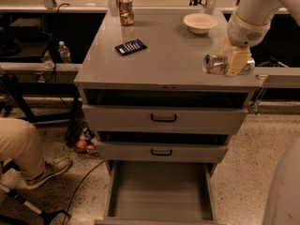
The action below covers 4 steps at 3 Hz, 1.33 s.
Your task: Place redbull can into bottom drawer
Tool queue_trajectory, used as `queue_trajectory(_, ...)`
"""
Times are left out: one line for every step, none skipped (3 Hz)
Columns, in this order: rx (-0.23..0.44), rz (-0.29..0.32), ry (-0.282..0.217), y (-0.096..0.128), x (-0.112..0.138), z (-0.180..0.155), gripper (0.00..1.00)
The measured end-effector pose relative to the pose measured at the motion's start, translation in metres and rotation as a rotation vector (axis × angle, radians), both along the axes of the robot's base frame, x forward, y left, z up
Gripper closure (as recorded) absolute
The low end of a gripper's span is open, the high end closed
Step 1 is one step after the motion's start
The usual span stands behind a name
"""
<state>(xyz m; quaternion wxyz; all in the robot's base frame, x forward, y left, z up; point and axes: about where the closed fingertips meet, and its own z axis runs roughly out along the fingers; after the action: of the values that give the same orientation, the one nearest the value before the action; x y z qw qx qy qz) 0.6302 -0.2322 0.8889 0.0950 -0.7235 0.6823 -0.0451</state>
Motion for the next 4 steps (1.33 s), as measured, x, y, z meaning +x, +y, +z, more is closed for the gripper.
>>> queue_trajectory(0.127,-0.057,0.038,0.015,-0.062,0.020,1.00)
queue_trajectory(0.328,-0.159,0.184,0.035,-0.129,-0.004,1.00)
queue_trajectory(0.363,-0.149,0.183,0.042,-0.128,0.000,1.00)
queue_trajectory(0.355,-0.151,0.180,0.041,-0.127,-0.002,1.00)
